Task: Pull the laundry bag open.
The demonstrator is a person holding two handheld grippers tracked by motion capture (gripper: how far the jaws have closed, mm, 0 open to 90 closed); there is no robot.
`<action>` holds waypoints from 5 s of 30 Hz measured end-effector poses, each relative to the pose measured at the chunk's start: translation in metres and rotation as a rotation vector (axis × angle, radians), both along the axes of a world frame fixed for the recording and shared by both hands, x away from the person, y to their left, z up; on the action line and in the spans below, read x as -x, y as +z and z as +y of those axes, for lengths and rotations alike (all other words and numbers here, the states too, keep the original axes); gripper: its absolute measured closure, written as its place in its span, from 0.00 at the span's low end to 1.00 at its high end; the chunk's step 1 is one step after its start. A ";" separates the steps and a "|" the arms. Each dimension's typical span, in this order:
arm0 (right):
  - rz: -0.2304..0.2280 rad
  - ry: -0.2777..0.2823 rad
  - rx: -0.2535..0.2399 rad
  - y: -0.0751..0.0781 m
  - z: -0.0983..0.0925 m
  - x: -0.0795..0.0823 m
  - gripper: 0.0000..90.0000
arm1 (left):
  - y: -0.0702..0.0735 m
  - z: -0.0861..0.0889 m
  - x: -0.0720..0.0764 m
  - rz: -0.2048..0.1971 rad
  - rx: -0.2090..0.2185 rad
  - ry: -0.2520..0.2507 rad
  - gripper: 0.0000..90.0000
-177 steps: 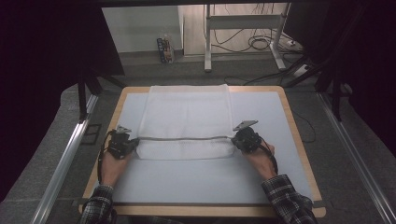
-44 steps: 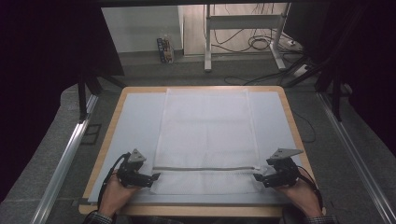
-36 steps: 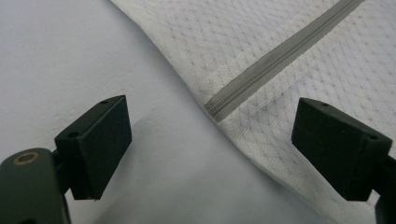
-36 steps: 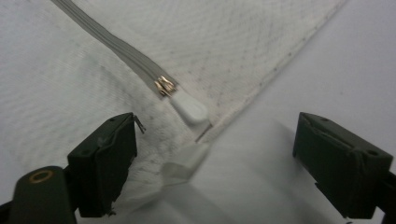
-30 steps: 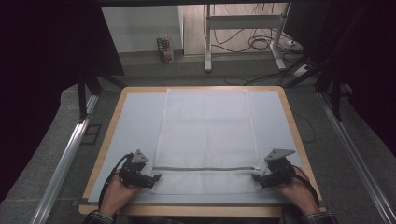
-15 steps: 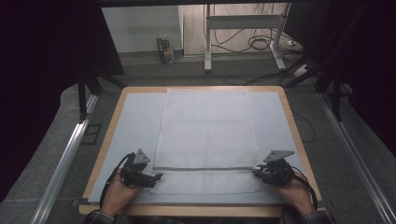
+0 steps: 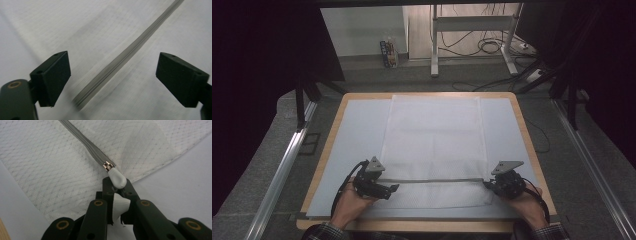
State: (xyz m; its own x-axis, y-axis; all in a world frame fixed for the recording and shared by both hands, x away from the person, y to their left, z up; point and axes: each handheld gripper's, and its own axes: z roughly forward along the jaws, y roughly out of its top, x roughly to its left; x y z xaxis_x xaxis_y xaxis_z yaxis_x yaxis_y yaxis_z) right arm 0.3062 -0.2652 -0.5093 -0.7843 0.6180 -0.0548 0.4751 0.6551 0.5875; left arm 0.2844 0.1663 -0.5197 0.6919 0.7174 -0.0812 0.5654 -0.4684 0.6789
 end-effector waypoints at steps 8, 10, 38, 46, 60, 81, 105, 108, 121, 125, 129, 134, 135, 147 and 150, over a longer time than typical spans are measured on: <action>-0.045 0.017 0.014 0.004 0.002 0.003 0.93 | 0.007 -0.041 -0.011 0.016 0.053 -0.100 0.09; -0.039 0.015 0.010 0.004 0.001 0.003 0.93 | 0.008 -0.051 -0.014 0.011 0.048 -0.117 0.09; -0.012 0.000 -0.031 0.006 -0.003 0.002 0.92 | 0.015 -0.188 -0.064 -0.029 0.107 -0.328 0.10; -0.013 0.005 -0.037 0.006 -0.003 0.002 0.92 | 0.012 -0.223 -0.071 -0.036 0.069 -0.372 0.10; -0.009 0.007 -0.035 0.006 -0.004 0.002 0.91 | 0.012 -0.253 -0.080 -0.033 0.101 -0.386 0.10; -0.014 -0.004 -0.039 0.007 -0.005 0.002 0.90 | 0.020 -0.238 -0.087 -0.079 0.047 -0.319 0.16; -0.107 0.042 0.004 0.010 -0.002 0.008 0.91 | 0.018 -0.218 -0.090 0.191 0.254 -0.474 0.79; -0.114 0.047 0.005 0.011 -0.002 0.008 0.91 | 0.018 -0.221 -0.088 0.203 0.239 -0.493 0.82; -0.120 0.054 0.017 0.010 -0.001 0.008 0.90 | 0.021 -0.225 -0.081 0.221 0.183 -0.553 0.88; -0.123 0.058 0.016 0.011 -0.002 0.008 0.90 | 0.018 -0.227 -0.082 0.229 0.180 -0.544 0.89; -0.122 0.055 0.015 0.010 -0.001 0.008 0.90 | 0.016 -0.226 -0.083 0.245 0.182 -0.541 0.90; -0.122 0.057 0.015 0.010 -0.001 0.008 0.89 | 0.015 -0.226 -0.082 0.240 0.174 -0.537 0.92; -0.122 0.056 0.015 0.010 -0.001 0.008 0.88 | 0.015 -0.227 -0.082 0.232 0.166 -0.537 0.92; -0.111 0.064 0.027 0.008 0.000 0.008 0.90 | 0.013 -0.225 -0.087 0.293 0.202 -0.524 0.90; -0.111 0.064 0.030 0.008 0.000 0.008 0.90 | 0.014 -0.224 -0.088 0.304 0.215 -0.523 0.86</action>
State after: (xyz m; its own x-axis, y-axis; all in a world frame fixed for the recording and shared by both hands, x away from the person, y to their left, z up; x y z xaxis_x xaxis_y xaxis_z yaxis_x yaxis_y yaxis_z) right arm 0.2985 -0.2655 -0.5011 -0.8102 0.5636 -0.1610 0.3652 0.7001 0.6136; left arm 0.3722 -0.0580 -0.5058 0.8695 0.2368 -0.4334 0.4809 -0.6058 0.6338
